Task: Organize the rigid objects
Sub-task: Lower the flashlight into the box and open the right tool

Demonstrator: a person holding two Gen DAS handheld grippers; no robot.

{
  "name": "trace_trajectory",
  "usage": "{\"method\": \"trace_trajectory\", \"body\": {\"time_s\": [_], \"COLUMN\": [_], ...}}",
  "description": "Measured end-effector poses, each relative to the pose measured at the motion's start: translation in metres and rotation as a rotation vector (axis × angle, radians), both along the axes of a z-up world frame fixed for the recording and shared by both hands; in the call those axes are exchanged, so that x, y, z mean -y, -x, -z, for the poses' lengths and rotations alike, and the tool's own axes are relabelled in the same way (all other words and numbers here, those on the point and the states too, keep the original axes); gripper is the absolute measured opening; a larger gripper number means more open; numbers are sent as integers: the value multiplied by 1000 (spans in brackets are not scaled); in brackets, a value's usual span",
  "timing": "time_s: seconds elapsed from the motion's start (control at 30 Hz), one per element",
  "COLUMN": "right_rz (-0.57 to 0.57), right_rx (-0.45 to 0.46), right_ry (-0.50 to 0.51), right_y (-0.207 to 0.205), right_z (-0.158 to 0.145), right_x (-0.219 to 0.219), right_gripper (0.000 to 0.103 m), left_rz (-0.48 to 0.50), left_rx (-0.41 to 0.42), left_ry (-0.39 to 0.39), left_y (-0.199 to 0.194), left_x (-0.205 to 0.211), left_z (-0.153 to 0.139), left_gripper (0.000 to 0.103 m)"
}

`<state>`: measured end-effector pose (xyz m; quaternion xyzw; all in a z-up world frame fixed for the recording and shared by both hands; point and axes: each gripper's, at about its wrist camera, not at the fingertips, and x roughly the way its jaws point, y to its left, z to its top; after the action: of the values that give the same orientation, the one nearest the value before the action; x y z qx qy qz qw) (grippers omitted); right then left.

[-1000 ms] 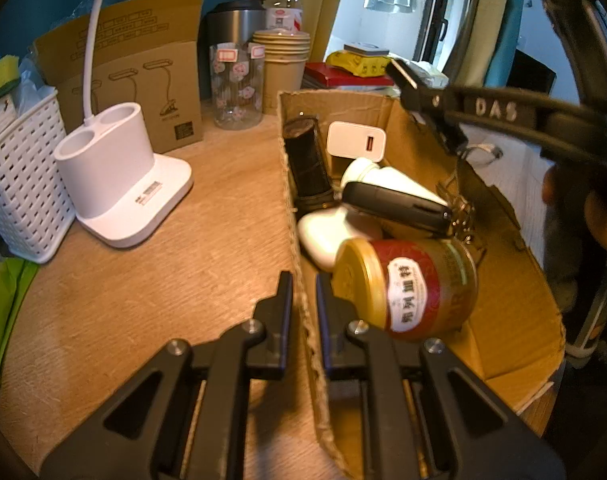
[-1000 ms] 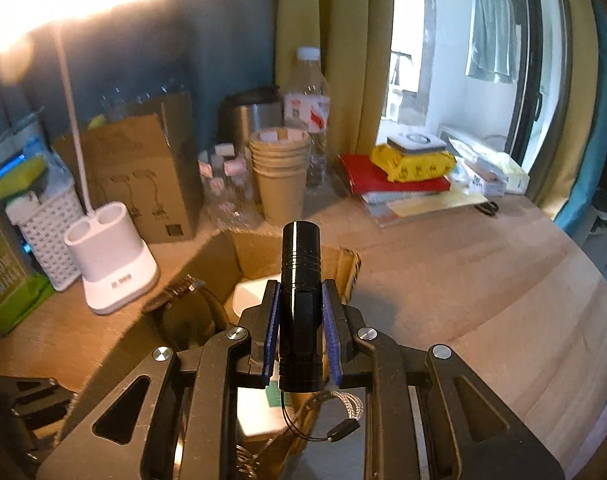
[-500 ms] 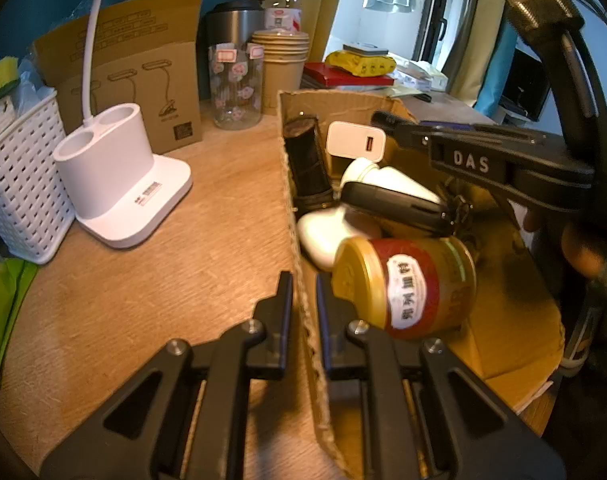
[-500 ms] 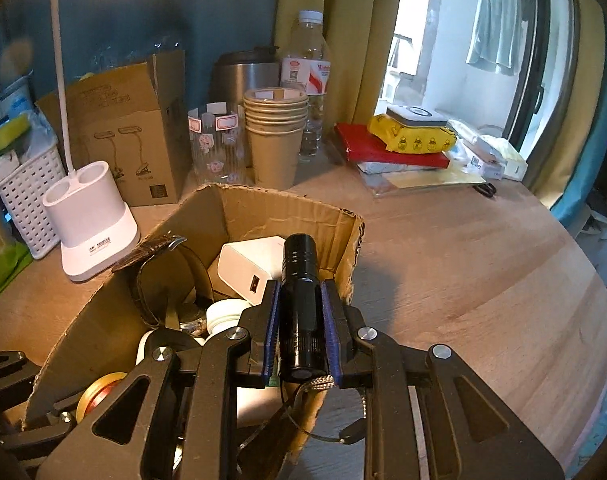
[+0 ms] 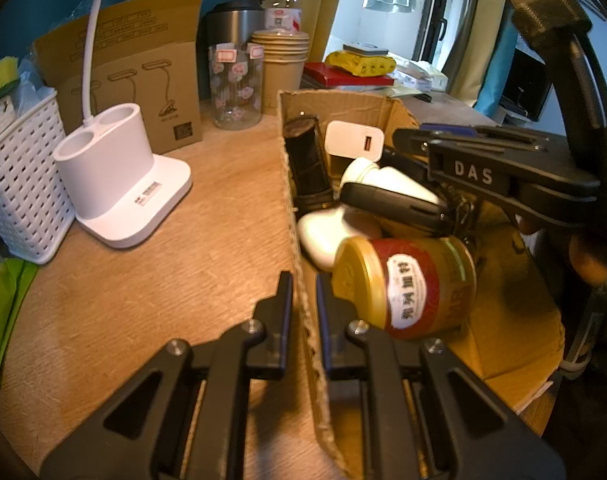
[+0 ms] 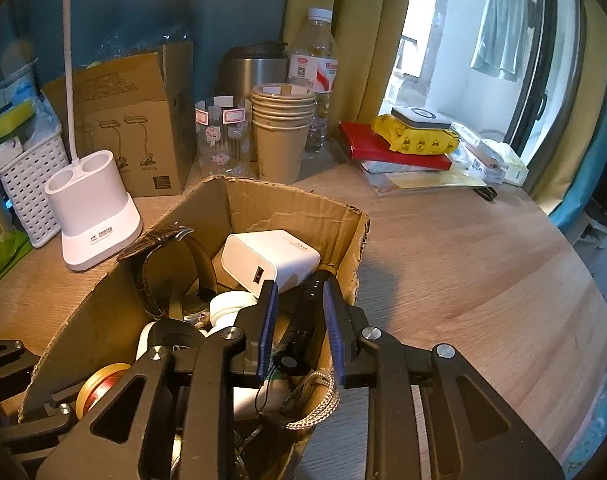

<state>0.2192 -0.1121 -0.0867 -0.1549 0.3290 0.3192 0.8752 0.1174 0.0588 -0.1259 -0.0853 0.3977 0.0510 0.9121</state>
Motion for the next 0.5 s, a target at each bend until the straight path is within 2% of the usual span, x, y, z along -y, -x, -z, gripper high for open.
{"method": "trace_trajectory", "body": {"time_s": [0.23,0.33,0.37,0.5], "right_rz": [12,32,39,66], "right_rx": [-25,-30,-29,-30], "right_ry": [-29,-47,-49,-71], "right_y": [10,17,19,28], "right_z": [-7,-14,-15,-23], "right_x": [6,15,18,35], "right_gripper": [35,37,41,41], "left_rz": [0,-2,-1,-7], "left_rx": [2,25,30,48], "left_ry": [-4,-30,-38,-60], "left_y": [1,5,6,10], "left_x": [0,5,6,10], "left_z": [0,-5,-6,-10], "left_gripper": [13,13,13,13]}}
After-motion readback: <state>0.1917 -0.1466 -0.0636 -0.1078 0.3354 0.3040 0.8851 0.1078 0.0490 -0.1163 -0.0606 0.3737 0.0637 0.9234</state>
